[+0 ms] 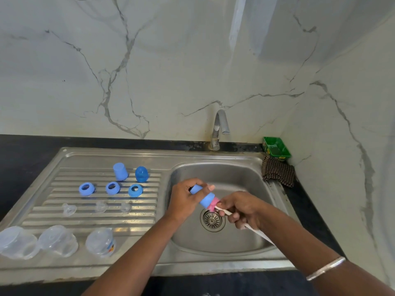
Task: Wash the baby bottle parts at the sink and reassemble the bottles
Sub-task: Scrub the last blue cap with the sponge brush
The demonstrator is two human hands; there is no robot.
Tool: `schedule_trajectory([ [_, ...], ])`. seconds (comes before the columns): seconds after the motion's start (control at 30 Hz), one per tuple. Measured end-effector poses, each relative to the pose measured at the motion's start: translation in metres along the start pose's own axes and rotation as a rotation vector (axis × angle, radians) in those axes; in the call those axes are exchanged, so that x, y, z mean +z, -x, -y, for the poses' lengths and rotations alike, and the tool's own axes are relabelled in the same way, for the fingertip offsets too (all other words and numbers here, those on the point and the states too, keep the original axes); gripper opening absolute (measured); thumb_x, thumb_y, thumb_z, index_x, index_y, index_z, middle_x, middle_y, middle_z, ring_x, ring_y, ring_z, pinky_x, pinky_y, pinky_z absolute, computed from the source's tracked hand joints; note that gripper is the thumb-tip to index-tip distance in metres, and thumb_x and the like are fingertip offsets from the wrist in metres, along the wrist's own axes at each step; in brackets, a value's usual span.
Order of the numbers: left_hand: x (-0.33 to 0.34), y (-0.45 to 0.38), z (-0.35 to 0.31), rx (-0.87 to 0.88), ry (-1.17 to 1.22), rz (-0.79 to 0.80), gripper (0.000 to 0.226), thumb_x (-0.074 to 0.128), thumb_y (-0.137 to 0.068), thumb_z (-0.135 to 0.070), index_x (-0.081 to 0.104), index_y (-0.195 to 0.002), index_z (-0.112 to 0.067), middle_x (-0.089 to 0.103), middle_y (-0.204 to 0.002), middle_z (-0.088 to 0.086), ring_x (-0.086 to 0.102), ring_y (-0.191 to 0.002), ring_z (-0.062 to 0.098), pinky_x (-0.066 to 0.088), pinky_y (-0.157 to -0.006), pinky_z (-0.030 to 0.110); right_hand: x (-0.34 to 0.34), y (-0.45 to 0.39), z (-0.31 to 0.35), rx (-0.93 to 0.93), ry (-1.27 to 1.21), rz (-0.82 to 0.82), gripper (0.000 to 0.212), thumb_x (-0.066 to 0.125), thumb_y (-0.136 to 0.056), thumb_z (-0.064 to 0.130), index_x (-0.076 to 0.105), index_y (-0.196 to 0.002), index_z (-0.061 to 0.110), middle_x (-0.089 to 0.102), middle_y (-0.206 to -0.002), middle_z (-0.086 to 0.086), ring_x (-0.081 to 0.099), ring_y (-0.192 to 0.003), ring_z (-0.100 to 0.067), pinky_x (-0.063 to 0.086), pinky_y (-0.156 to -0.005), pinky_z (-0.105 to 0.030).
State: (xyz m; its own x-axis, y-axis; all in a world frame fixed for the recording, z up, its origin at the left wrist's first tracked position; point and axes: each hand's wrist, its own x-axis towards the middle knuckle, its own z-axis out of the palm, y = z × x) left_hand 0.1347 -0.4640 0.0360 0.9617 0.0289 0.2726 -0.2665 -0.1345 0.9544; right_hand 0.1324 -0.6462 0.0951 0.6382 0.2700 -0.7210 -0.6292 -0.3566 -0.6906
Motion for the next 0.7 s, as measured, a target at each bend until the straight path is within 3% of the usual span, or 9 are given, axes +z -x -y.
schedule_trajectory([
  [0.13, 0.002, -0.007, -0.001, -0.21, -0.069, 0.007, 0.036, 0.078, -0.082, -0.045, 0.069, -0.071, -0.012, 0.064, -0.064, -0.001, 0.058, -0.059, 0.023, 0.047, -0.054, 0.033, 0.014, -0.006, -0.008, -0.424, 0.444, -0.364, 0.028, 0.063, -0.084, 0.01, 0.077, -0.065, 0.025, 0.057, -0.052, 0.005, 0.036, -0.042, -0.007, 0.033, -0.046, -0.021],
  [0.17, 0.001, -0.01, -0.003, -0.316, -0.032, -0.003, 0.043, 0.077, -0.082, -0.047, 0.067, -0.072, -0.006, 0.061, -0.062, 0.003, 0.053, -0.053, 0.024, 0.042, -0.048, 0.031, 0.014, -0.006, -0.012, -0.573, 0.608, -0.435, 0.025, 0.064, -0.085, 0.013, 0.077, -0.07, 0.027, 0.057, -0.052, 0.004, 0.04, -0.045, -0.009, 0.038, -0.051, -0.024],
  [0.23, -0.005, -0.016, -0.004, -0.535, 0.078, -0.024, 0.051, 0.076, -0.081, -0.051, 0.066, -0.073, -0.002, 0.057, -0.062, 0.012, 0.043, -0.044, 0.021, 0.032, -0.042, 0.023, 0.009, -0.001, -0.02, -0.78, 0.924, -0.506, 0.019, 0.065, -0.087, 0.022, 0.078, -0.098, 0.032, 0.068, -0.069, 0.002, 0.056, -0.06, -0.014, 0.047, -0.059, -0.031],
  [0.3, -0.012, -0.019, -0.002, -0.706, 0.114, -0.045, 0.045, 0.075, -0.08, -0.053, 0.068, -0.074, -0.009, 0.055, -0.061, 0.012, 0.038, -0.039, 0.015, 0.027, -0.04, 0.018, -0.002, 0.008, -0.022, -0.936, 1.234, -0.596, 0.032, 0.069, -0.083, 0.024, 0.073, -0.112, 0.037, 0.071, -0.082, 0.006, 0.067, -0.07, -0.021, 0.05, -0.053, -0.032],
  [0.4, -0.01, -0.017, 0.004, -0.809, 0.104, -0.036, 0.045, 0.075, -0.079, -0.055, 0.065, -0.079, -0.011, 0.054, -0.054, 0.007, 0.038, -0.036, 0.011, 0.025, -0.037, 0.015, -0.017, 0.009, -0.024, -1.142, 1.43, -0.684, 0.041, 0.086, -0.066, 0.021, 0.077, -0.103, 0.036, 0.067, -0.071, 0.013, 0.066, -0.057, -0.016, 0.038, -0.038, -0.021],
  [0.5, 0.008, -0.012, 0.005, -0.749, 0.074, 0.019, 0.048, 0.074, -0.077, -0.06, 0.065, -0.075, -0.014, 0.058, -0.055, 0.01, 0.041, -0.036, 0.014, 0.03, -0.038, 0.016, -0.015, 0.0, -0.027, -1.183, 1.48, -0.725, 0.047, 0.088, -0.056, 0.02, 0.078, -0.1, 0.034, 0.064, -0.066, 0.012, 0.062, -0.053, -0.016, 0.036, -0.038, -0.021],
  [0.57, 0.018, -0.011, 0.006, -0.673, 0.054, -0.027, 0.047, 0.074, -0.077, -0.061, 0.063, -0.069, -0.015, 0.057, -0.052, 0.009, 0.043, -0.035, 0.016, 0.033, -0.038, 0.019, -0.011, -0.005, -0.028, -1.127, 1.521, -0.765, 0.045, 0.086, -0.053, 0.021, 0.077, -0.095, 0.032, 0.062, -0.063, 0.009, 0.061, -0.051, -0.018, 0.036, -0.038, -0.022],
  [0.63, 0.022, -0.01, 0.009, -0.556, 0.006, -0.094, 0.048, 0.074, -0.079, -0.058, 0.06, -0.062, -0.015, 0.056, -0.051, 0.005, 0.046, -0.036, 0.018, 0.039, -0.042, 0.024, -0.004, -0.01, -0.027, -0.984, 1.459, -0.752, 0.031, 0.08, -0.066, 0.022, 0.074, -0.095, 0.03, 0.066, -0.069, 0.004, 0.065, -0.059, -0.023, 0.044, -0.045, -0.027],
  [0.7, 0.021, -0.008, 0.012, -0.415, -0.045, -0.122, 0.044, 0.074, -0.08, -0.056, 0.059, -0.062, -0.018, 0.057, -0.054, -0.003, 0.052, -0.045, 0.017, 0.045, -0.049, 0.031, 0.002, -0.012, -0.023, -0.701, 1.107, -0.62, 0.019, 0.066, -0.083, 0.021, 0.072, -0.1, 0.027, 0.072, -0.079, 0.0, 0.067, -0.072, -0.024, 0.048, -0.058, -0.029],
])
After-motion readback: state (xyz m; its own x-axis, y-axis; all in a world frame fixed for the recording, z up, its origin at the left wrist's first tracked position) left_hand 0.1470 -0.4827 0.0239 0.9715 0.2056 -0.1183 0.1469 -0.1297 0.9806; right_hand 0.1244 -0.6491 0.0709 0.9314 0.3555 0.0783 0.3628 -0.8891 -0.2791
